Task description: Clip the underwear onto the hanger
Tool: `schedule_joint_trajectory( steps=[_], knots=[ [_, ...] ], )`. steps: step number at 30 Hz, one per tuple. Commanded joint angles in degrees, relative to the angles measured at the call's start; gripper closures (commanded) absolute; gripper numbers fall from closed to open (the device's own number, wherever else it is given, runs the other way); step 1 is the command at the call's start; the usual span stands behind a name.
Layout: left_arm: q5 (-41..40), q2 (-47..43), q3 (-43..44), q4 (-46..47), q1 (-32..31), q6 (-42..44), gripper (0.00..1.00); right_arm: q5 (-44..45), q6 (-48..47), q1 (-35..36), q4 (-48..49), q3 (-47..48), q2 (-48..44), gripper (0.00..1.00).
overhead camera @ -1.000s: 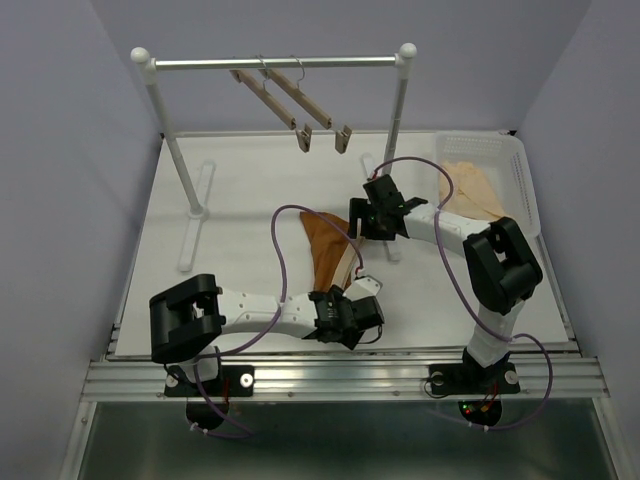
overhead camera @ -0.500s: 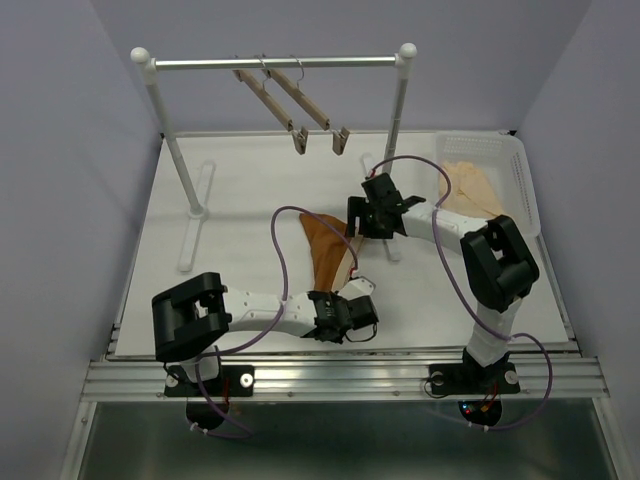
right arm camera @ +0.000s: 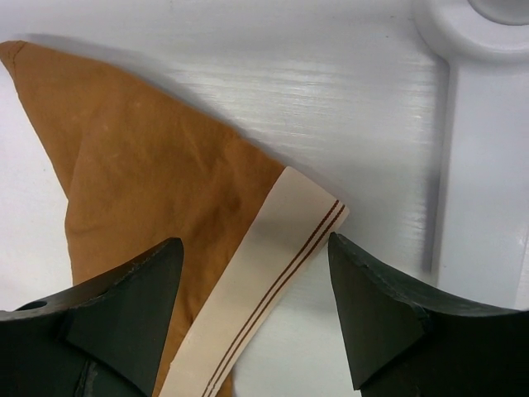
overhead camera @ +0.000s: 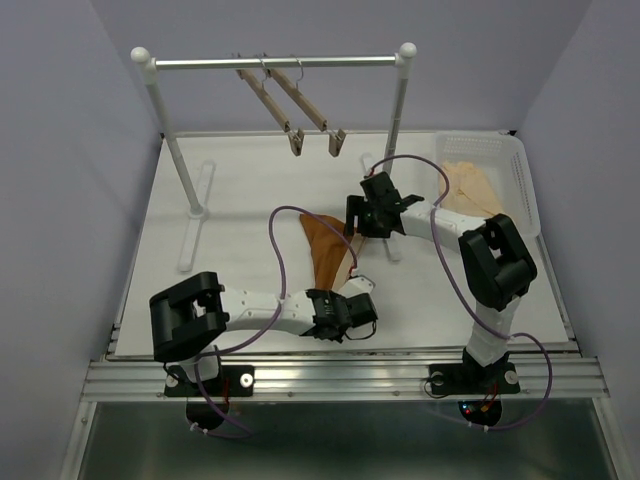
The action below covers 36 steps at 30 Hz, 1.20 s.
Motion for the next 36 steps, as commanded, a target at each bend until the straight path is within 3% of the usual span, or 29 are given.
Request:
schedule_joint_trajectory(
  steps=[1,9,12,15,18,19,21,29,36],
  knots=[
    [1.09,-2.57,2.18,-1.52,0.68,-1.05,1.0,2.14,1.39,0.5,0.75,-1.74,-2.53,0.24],
    [2.14,-4.94,2.18,-0.82,2.18,-2.2,1.0,1.19,2.8,0.5,0.05,-4.57,-2.54,0.27],
    [2.93,-6.0,1.92,0.06,2.88,-2.11,1.0,0.3,2.71,0.5,0.31,-3.52,-1.14,0.36],
    [3.73,-6.96,1.56,0.68,3.15,-1.67,1.0,0.74,3.15,0.5,0.66,-1.94,1.06,0.65],
    [3.64,-7.67,1.65,0.59,3.41,-1.23,1.0,0.83,3.33,0.5,1.81,-0.97,1.77,0.79],
    [3.64,-7.84,1.65,0.5,3.5,-1.15,1.0,1.09,3.15,0.5,2.16,-0.44,1.59,0.9],
    [3.73,-8.46,1.65,0.77,3.67,-0.71,1.0,1.97,2.8,0.5,3.65,-0.09,-0.06,0.99],
    [3.9,-11.27,4.02,2.61,4.64,2.19,1.0,11.71,-2.9,0.5,5.76,-2.01,-13.76,0.99],
    [6.62,-10.74,7.62,6.74,4.91,5.88,1.0,12.08,-6.16,0.5,3.39,-2.81,-23.09,0.99]
  ],
)
